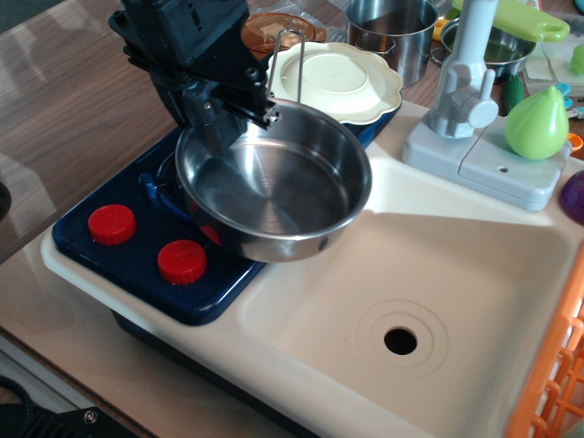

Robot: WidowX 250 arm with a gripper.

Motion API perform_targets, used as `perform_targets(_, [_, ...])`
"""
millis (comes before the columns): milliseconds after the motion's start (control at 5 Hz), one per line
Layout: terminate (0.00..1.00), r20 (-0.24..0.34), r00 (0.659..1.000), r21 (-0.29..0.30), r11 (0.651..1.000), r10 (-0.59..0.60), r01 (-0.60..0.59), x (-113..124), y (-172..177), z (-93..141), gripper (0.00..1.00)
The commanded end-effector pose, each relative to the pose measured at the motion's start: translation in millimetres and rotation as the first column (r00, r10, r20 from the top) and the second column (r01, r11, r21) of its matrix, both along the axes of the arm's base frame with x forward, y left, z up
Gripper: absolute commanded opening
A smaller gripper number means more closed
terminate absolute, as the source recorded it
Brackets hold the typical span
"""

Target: Put pan from stove to sink

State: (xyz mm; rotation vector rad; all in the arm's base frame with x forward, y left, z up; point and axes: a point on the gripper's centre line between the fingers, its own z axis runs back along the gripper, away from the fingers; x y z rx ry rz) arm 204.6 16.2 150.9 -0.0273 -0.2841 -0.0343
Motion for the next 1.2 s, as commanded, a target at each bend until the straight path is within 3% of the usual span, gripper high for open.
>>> perform_targets(0, [0.0,0.024,0.991,-0.037,0.991,0.13,-0.129,0,-21,11,0.0])
perform_targets(200, [0.0,0.046,0.98,-0.05,0.981,0.192,-0.189,-3,-39,5,0.0])
perform_targets(400, [0.0,0.137,0.974,-0.018,0.983,0.183,-0.182,-7,-60,-10,0.0])
perform_targets(600, [0.0,0.17,0.973,-0.01,0.988,0.155,-0.156,-10,-64,-15,1.0])
perform_targets(800, [0.0,0.17,0.973,-0.01,0.988,0.155,-0.156,-10,-64,-15,1.0])
perform_targets(1000, [1.0,0.17,0.973,-0.01,0.988,0.155,-0.156,-10,-64,-15,1.0])
